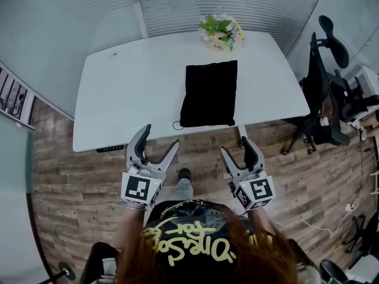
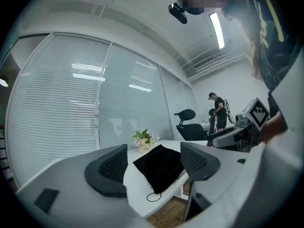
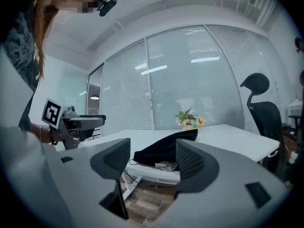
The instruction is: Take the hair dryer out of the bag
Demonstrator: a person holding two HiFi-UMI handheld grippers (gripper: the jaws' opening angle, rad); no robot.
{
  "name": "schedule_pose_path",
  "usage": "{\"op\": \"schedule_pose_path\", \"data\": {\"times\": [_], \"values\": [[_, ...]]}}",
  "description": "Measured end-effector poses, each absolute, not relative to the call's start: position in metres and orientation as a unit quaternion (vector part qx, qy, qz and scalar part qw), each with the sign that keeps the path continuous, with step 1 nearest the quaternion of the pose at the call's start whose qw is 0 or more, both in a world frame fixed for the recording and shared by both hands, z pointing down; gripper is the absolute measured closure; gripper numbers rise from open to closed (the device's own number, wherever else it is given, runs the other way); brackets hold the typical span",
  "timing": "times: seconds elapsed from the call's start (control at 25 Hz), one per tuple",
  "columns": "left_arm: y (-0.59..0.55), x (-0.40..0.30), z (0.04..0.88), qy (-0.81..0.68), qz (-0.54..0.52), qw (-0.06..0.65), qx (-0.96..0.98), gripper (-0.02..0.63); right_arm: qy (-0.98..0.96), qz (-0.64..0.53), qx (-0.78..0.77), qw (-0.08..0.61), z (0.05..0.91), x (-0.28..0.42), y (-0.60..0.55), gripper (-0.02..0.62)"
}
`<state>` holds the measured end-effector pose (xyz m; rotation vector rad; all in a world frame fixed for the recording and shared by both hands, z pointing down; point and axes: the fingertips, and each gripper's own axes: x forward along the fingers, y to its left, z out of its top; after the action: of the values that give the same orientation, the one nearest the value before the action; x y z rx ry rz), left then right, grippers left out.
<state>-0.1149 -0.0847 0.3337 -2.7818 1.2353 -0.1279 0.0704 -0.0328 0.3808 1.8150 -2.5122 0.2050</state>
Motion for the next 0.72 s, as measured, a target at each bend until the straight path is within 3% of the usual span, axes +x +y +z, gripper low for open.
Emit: {"op": "schedule_pose_path", "data": {"times": [0.72], "values": [[-0.206, -0.105, 0.336, 0.349, -0.047, 0.038, -0.935, 0.264, -0.781, 0.052, 0.622, 0.027, 0.372, 0.065, -0.138, 0.313]]}}
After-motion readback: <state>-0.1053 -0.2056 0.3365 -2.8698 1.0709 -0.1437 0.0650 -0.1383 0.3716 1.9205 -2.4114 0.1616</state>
